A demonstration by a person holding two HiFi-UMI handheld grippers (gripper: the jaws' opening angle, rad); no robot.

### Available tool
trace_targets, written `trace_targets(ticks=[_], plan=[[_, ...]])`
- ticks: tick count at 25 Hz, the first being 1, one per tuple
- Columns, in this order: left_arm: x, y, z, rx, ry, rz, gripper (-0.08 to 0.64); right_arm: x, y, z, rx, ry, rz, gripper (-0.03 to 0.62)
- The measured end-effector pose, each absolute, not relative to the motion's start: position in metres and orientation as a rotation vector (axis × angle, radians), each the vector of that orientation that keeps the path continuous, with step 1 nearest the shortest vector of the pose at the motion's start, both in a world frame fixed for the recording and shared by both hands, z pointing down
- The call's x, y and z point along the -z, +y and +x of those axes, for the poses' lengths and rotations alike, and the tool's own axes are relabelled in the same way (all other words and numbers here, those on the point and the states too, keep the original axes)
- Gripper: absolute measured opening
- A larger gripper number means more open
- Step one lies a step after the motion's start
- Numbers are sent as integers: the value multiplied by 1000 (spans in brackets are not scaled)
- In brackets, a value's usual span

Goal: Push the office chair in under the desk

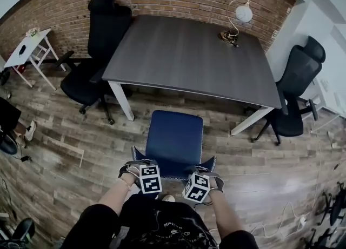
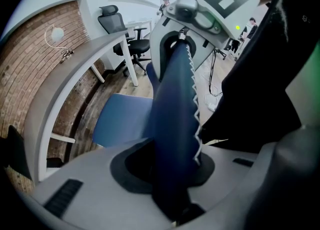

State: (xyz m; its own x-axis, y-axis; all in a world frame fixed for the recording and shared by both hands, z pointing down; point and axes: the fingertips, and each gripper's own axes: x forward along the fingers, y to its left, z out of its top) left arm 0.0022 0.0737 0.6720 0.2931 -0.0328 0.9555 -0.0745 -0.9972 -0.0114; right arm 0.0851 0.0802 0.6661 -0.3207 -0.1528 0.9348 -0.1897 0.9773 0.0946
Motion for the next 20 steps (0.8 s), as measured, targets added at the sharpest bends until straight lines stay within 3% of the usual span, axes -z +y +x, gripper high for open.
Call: trace_targets(ticks=[20], plan=[[-672, 37, -2, -1835, -68, 2503, 101, -667, 42, 80, -49, -1879, 239, 106]])
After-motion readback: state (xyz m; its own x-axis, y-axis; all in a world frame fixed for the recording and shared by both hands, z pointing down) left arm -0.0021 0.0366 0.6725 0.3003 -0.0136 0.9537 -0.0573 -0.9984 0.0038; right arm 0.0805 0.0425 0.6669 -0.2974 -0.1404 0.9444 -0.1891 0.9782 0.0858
